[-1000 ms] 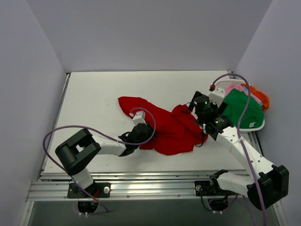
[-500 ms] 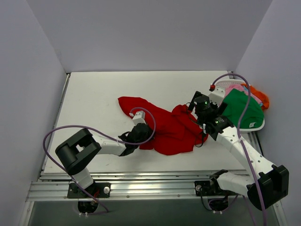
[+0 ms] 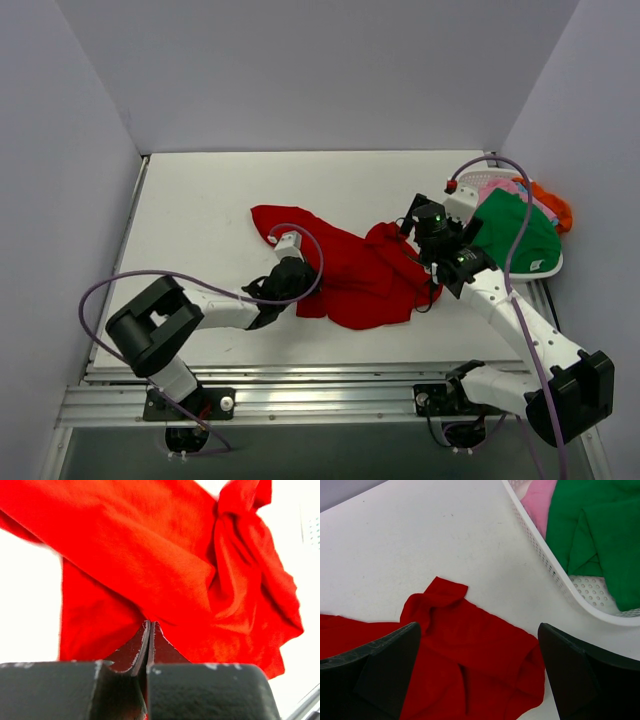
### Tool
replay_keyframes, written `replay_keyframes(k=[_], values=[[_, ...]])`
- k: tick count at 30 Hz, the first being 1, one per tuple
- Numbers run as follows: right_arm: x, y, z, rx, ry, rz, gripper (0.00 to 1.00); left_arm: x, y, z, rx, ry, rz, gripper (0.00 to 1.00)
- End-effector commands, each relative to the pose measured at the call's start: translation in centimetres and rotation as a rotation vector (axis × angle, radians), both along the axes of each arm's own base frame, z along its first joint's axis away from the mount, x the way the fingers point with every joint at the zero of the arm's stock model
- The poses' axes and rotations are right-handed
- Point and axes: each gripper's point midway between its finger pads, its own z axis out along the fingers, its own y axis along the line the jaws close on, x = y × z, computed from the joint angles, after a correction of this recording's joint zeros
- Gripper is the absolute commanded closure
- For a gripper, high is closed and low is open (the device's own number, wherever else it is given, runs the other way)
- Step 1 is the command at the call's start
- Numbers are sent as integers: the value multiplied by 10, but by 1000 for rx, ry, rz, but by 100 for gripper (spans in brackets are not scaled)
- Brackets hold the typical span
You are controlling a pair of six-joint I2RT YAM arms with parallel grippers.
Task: Fold and stack the t-shirts
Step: Flatten the tshirt out
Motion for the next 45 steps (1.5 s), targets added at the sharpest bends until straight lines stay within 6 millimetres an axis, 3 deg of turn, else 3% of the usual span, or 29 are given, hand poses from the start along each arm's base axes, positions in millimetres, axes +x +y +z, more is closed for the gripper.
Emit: replay_keyframes(k=[1, 5, 8, 15, 20, 23, 29, 45], values=[[2, 2, 1, 10, -7, 7, 1, 17, 11, 57, -64, -114, 11, 98], [8, 21, -10, 82, 13, 74, 1, 21, 38, 78, -9, -152, 55, 98], [15, 40, -36, 137, 70, 122, 1, 22, 50, 95, -21, -183, 71, 98], [42, 69, -77, 206, 116, 150, 3, 18, 55, 91, -36, -172, 60, 98], [59, 72, -110, 194, 159, 106, 4, 15, 55, 91, -50, -167, 49, 98], [71, 72, -118, 183, 171, 84, 4, 13, 55, 92, -58, -168, 40, 98], [90, 75, -113, 194, 136, 72, 9, 8, 60, 92, -62, -170, 41, 98], [104, 75, -134, 208, 156, 60, 14, 6, 60, 89, -60, -165, 36, 98]])
